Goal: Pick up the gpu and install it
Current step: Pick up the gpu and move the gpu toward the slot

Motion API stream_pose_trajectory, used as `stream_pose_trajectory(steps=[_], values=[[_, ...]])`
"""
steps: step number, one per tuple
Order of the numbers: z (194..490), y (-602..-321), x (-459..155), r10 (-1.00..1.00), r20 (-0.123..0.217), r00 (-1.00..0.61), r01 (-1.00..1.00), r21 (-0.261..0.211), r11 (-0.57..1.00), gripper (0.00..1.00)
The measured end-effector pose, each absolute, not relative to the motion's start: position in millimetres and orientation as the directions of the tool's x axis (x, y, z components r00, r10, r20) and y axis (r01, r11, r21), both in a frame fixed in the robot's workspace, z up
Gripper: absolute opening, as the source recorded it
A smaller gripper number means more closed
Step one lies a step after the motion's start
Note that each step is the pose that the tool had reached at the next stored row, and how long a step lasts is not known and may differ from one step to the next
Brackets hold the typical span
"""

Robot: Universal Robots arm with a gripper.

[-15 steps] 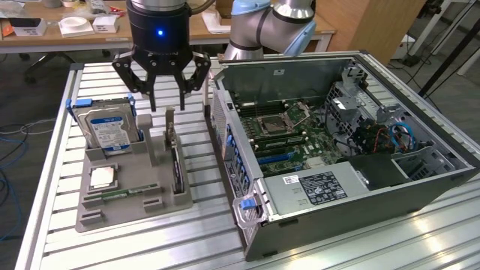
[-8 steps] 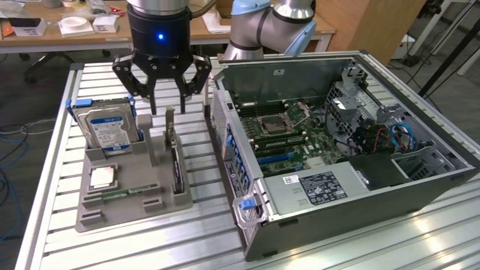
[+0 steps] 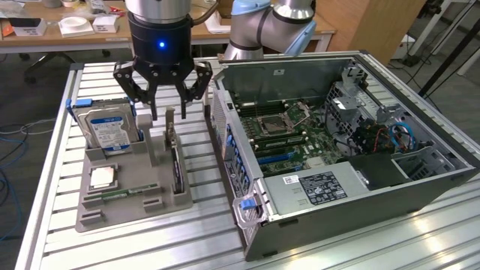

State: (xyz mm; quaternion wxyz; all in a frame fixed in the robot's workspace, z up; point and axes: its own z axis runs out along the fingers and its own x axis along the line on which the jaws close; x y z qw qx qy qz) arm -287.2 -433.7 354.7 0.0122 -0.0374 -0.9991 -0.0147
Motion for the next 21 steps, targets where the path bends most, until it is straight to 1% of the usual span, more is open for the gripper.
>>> stream_pose_trajectory(steps=[21], values=[[333,-444,-287,0.074,0.026,-0.997,0.075,0.028,0.997,0.53]])
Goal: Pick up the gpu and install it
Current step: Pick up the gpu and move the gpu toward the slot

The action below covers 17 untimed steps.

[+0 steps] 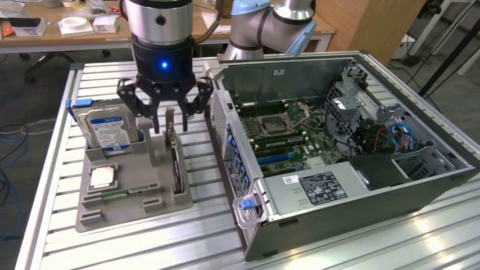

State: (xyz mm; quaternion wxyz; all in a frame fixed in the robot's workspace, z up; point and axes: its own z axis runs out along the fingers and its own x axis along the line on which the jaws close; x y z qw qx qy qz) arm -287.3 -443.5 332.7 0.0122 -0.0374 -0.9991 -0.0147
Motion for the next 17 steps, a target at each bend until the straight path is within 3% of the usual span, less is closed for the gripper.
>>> stream_pose_trajectory(steps=[17], values=[[319,-446,-287,0.074,0.026,-0.997,0.075,0.028,0.997,0.53]])
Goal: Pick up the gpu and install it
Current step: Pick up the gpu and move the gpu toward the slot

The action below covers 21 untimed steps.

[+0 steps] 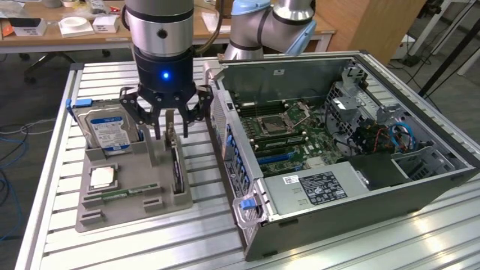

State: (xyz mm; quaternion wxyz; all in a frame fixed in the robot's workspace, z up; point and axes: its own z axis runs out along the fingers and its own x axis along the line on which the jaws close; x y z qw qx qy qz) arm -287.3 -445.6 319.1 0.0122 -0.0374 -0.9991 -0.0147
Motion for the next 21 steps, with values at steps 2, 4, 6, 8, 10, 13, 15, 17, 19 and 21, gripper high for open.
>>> stream_pose_trajectory(steps=[2,4,6,8,10,13,15,17,19,21], values=[[317.9,-445.8,-287.3,0.074,0.026,-0.997,0.075,0.028,0.997,0.53],[316.8,-446.0,-287.3,0.074,0.026,-0.997,0.075,0.028,0.997,0.53],[316.0,-446.2,-287.3,0.074,0.026,-0.997,0.075,0.028,0.997,0.53],[315.1,-446.3,-287.3,0.074,0.026,-0.997,0.075,0.028,0.997,0.53],[314.5,-446.3,-287.3,0.074,0.026,-0.997,0.075,0.028,0.997,0.53],[314.0,-446.3,-287.3,0.074,0.026,-0.997,0.075,0.028,0.997,0.53],[313.7,-446.3,-287.3,0.074,0.026,-0.997,0.075,0.028,0.997,0.53],[313.6,-446.3,-287.2,0.074,0.026,-0.997,0.075,0.028,0.997,0.53],[313.5,-446.3,-287.3,0.074,0.026,-0.997,0.075,0.028,0.997,0.53],[313.5,-446.3,-287.3,0.074,0.026,-0.997,0.075,0.028,0.997,0.53]])
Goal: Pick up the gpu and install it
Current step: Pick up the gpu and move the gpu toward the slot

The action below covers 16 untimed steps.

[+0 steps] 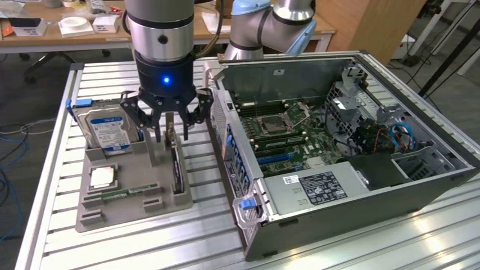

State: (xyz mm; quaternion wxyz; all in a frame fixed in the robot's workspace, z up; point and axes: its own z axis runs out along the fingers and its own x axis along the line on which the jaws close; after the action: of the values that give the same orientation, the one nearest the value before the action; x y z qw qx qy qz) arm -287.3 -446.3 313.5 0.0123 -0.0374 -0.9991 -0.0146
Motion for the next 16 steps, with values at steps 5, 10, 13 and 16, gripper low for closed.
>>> stream_pose_trajectory(steps=[5,10,13,16], values=[[311,-446,-287,0.074,0.026,-0.997,0.075,0.028,0.997,0.53],[304,-446,-287,0.074,0.023,-0.997,0.075,0.029,0.997,0.53],[300,-446,-287,0.073,0.02,-0.997,0.074,0.029,0.997,0.53],[296,-446,-287,0.065,0.019,-0.998,0.066,0.029,0.997,0.53]])
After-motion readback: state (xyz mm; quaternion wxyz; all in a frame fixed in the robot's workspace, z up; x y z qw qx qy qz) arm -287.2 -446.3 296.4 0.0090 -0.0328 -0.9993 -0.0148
